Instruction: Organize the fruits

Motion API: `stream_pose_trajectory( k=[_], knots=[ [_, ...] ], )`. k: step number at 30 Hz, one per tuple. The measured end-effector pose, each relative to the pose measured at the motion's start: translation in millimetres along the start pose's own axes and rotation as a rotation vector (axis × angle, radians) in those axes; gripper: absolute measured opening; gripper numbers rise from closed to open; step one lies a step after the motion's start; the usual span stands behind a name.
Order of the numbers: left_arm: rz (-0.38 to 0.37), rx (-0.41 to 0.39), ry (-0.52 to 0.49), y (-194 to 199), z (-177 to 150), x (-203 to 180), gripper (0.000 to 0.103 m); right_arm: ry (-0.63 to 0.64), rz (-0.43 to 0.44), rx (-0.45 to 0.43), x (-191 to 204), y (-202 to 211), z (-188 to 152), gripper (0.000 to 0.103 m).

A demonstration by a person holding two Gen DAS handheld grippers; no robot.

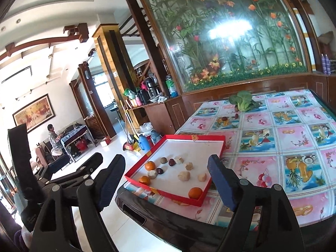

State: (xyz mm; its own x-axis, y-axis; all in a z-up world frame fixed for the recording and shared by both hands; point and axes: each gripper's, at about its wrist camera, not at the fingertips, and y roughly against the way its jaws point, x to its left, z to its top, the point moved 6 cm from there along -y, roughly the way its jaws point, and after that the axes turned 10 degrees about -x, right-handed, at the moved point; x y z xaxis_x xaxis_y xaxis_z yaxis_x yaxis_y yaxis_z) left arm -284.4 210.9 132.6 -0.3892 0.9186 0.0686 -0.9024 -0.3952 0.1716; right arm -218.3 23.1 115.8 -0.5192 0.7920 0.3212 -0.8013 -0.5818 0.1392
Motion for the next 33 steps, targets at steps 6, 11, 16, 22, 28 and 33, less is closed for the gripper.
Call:
stream_pose_trajectory(
  k=[6,11,16,22,28,33],
  knots=[
    [0.021,-0.002,-0.015,3,-2,10,0.103,0.050,0.036,-0.017,14,3,1,0.083],
    [0.019,-0.004,-0.054,8,-4,8,0.103,0.046,0.027,-0.031,16,4,2,0.083],
    [0.021,0.000,-0.045,8,-3,8,0.103,0.090,0.019,-0.052,24,9,1,0.083],
    [0.019,0.007,-0.049,8,-5,6,0.103,0.118,0.019,-0.061,29,11,0,0.084],
    [0.025,0.012,-0.043,6,-7,7,0.103,0.144,0.016,-0.062,32,12,-1,0.084],
    [0.039,0.022,-0.032,3,-10,11,0.103,0.148,0.009,-0.060,32,11,-4,0.084]
  ],
)
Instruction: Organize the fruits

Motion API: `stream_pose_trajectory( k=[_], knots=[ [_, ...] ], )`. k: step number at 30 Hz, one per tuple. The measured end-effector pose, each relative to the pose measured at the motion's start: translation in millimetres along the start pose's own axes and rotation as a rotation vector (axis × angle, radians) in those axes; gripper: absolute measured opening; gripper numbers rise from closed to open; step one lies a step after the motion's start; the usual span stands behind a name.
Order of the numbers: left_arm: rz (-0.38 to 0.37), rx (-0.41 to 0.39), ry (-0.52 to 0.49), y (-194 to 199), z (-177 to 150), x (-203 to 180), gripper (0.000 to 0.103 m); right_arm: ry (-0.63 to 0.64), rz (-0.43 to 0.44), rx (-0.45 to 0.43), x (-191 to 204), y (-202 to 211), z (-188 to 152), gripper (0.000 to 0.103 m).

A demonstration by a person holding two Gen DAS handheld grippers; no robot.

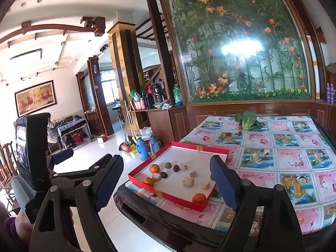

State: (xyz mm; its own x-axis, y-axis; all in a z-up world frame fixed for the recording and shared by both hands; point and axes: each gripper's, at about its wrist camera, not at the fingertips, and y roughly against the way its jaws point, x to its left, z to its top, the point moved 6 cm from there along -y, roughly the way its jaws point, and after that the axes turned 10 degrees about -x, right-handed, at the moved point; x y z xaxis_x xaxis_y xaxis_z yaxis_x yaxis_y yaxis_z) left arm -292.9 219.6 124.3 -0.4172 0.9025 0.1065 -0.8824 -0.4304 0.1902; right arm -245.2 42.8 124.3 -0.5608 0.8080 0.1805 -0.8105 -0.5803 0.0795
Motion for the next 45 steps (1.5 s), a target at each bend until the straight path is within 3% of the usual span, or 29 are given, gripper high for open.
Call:
stream_pose_trajectory(
  k=[45],
  knots=[
    [0.009,0.026,-0.001,-0.9,-4.9,4.7,0.103,0.005,-0.053,0.018,-4.9,3.0,-5.8,0.086]
  ],
)
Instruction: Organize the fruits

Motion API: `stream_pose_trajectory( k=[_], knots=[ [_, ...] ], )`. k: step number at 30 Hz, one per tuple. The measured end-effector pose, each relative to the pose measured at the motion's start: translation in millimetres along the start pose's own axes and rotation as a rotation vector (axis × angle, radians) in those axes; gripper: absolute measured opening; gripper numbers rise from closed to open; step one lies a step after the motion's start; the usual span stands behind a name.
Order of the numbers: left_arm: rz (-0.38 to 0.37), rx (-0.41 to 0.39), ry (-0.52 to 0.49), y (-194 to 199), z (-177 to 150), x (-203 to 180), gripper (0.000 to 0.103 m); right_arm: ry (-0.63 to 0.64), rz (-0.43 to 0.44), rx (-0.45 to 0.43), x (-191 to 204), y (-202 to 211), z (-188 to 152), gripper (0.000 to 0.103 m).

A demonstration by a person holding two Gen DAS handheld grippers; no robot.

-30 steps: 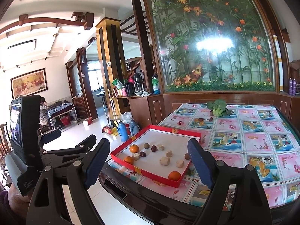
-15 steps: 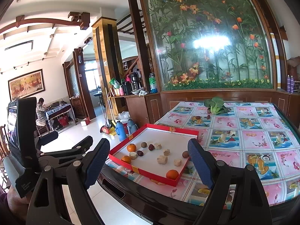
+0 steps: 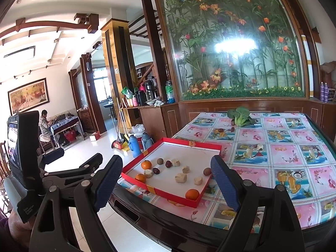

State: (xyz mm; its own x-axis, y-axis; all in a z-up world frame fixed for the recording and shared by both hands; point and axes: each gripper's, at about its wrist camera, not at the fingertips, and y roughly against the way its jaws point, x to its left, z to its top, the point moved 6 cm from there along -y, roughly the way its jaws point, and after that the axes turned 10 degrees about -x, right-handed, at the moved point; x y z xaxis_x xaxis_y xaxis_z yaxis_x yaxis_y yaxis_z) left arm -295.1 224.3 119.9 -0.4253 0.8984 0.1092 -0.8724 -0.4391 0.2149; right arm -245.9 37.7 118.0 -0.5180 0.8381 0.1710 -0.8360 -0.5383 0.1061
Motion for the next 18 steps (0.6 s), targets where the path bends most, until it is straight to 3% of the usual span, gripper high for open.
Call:
stream_pose_trajectory(
  k=[18],
  knots=[
    [-0.002,0.003,0.001,-0.2,-1.8,0.6,0.103,-0.024,-0.009,0.018,-3.3,0.6,-4.0,0.087]
  ],
)
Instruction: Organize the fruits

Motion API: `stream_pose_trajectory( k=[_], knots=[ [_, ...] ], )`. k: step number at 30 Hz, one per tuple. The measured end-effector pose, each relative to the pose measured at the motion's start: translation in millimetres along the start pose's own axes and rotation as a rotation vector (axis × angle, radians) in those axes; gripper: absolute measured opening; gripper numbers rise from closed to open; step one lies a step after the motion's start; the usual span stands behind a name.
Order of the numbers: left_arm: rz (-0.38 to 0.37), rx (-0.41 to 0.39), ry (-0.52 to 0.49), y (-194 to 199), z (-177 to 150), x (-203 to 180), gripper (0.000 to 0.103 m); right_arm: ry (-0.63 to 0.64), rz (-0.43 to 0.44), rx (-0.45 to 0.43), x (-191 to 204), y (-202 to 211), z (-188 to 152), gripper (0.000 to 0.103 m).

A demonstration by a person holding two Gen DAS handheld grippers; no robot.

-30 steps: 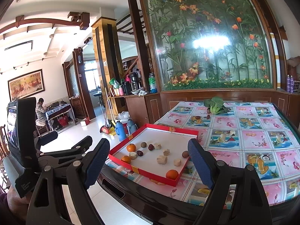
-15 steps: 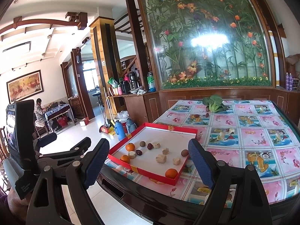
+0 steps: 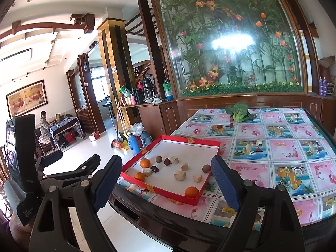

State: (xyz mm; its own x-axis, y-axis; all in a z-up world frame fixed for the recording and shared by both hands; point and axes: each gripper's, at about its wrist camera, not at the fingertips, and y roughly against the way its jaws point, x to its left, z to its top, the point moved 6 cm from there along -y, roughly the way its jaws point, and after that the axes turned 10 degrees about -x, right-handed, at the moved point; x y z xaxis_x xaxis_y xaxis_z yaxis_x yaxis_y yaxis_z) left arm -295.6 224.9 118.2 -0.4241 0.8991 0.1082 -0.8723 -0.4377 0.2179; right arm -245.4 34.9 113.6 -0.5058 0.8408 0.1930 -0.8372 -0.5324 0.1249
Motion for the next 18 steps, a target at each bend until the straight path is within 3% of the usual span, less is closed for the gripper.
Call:
stream_pose_trajectory(
  k=[18],
  knots=[
    [-0.005,0.000,-0.007,1.3,-7.7,-2.7,0.103,0.001,-0.006,-0.005,-3.0,0.7,0.7,0.087]
  ],
)
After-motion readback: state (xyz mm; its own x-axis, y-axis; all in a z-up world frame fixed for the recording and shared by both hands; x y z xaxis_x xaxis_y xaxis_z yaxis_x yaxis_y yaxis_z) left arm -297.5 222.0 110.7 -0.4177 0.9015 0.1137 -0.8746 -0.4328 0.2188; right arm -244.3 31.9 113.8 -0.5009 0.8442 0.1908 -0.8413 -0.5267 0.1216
